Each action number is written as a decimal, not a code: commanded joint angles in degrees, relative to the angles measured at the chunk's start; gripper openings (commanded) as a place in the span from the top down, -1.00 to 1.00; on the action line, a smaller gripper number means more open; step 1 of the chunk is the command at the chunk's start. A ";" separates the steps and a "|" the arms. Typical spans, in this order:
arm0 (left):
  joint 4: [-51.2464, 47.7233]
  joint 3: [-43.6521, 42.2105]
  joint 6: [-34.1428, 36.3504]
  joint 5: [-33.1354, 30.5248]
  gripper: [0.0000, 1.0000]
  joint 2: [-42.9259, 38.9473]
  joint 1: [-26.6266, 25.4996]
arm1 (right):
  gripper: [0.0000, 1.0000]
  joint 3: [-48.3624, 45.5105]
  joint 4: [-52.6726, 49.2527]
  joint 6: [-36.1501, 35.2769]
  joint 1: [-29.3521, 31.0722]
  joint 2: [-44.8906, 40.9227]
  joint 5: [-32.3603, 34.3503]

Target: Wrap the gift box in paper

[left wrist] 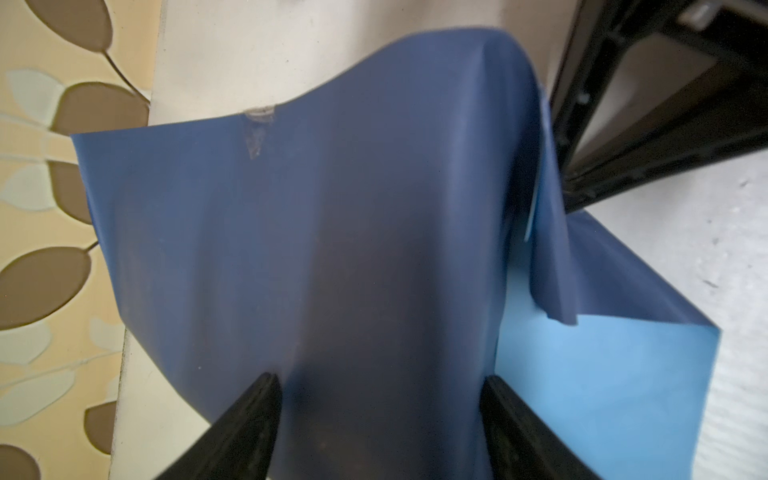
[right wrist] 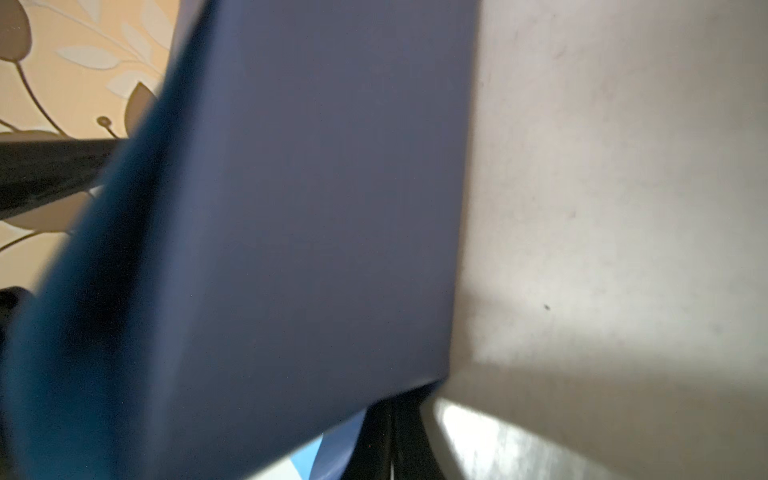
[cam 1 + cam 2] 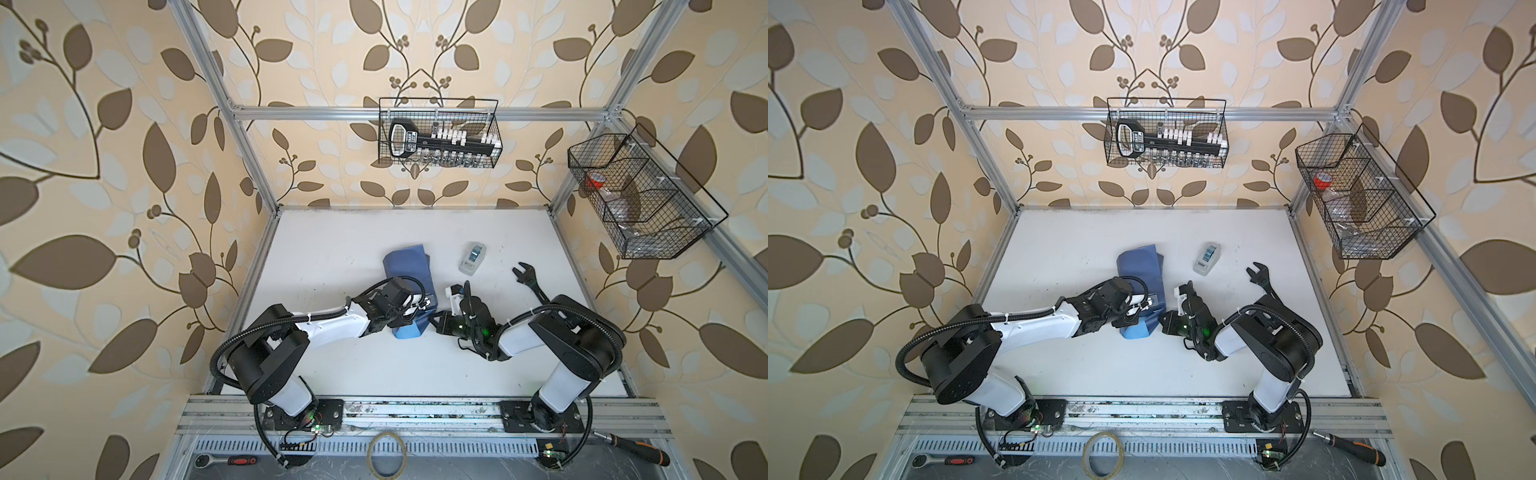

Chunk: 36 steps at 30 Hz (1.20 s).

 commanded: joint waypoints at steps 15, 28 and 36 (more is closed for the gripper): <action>-6.07 7.28 -7.08 4.03 -0.77 -1.86 -0.29 | 0.25 -3.93 -25.97 -8.91 -5.21 -27.44 3.11; 1.20 -5.87 -46.08 7.10 -0.88 -24.39 2.05 | -0.61 9.53 -29.50 -11.87 -8.01 -23.41 0.69; 2.43 -6.91 -75.88 21.15 -0.61 -17.97 17.05 | -0.57 14.94 -24.12 -8.11 -6.48 -11.51 -1.76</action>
